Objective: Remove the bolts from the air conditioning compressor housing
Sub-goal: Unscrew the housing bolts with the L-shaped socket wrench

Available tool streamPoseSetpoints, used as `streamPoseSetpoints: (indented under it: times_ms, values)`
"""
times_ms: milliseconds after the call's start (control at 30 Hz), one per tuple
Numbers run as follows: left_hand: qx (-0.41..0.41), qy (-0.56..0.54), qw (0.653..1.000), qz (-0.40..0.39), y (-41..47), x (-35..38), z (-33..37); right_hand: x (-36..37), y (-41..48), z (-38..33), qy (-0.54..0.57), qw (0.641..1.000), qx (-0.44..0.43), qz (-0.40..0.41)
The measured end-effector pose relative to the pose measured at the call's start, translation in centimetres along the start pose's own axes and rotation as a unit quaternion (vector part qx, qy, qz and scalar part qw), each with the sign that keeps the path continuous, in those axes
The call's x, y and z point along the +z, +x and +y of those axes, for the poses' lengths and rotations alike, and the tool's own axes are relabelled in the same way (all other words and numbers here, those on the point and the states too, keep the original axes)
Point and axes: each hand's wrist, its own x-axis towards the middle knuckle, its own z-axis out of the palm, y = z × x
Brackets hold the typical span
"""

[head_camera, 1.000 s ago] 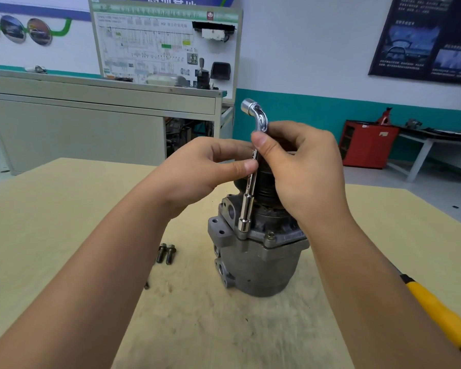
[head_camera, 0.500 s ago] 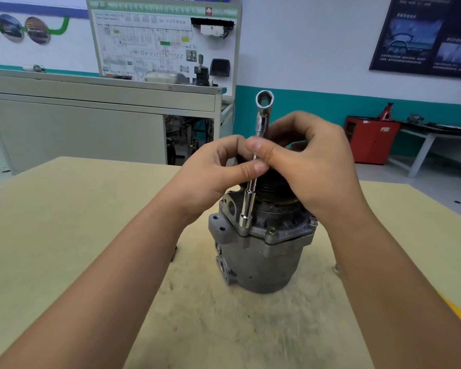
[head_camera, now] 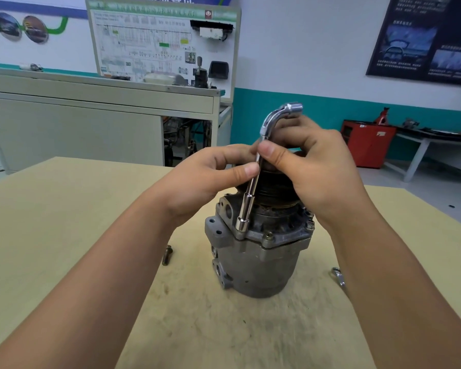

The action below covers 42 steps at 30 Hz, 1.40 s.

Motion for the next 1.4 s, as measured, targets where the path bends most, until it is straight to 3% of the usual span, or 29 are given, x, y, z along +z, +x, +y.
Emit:
streamPoseSetpoints:
  times_ms: [133,433,633,867,1167,1400]
  values:
    - [0.005,-0.018,1.000,-0.001,0.13,-0.05,-0.16,-0.06,0.03,-0.01,0.002,1.000,0.006,-0.019]
    - [0.001,-0.021,0.999,0.034,0.38,0.32,-0.38,0.49,-0.32,0.10,0.028,0.998,0.023,0.043]
    - [0.006,-0.025,0.998,0.050,0.45,0.39,-0.54,0.55,-0.36,-0.05,0.034,0.999,0.003,0.031]
    - [0.011,-0.027,1.000,-0.003,0.07,0.05,-0.16,0.44,-0.34,0.00,0.046,0.999,-0.004,0.008]
    - [0.004,-0.041,0.999,0.008,0.02,-0.05,-0.17,0.50,-0.31,0.12,0.021,1.000,0.015,-0.009]
    - [-0.005,-0.007,1.000,0.014,0.25,0.23,-0.23,0.62,-0.62,-0.23,0.012,0.999,0.042,0.025]
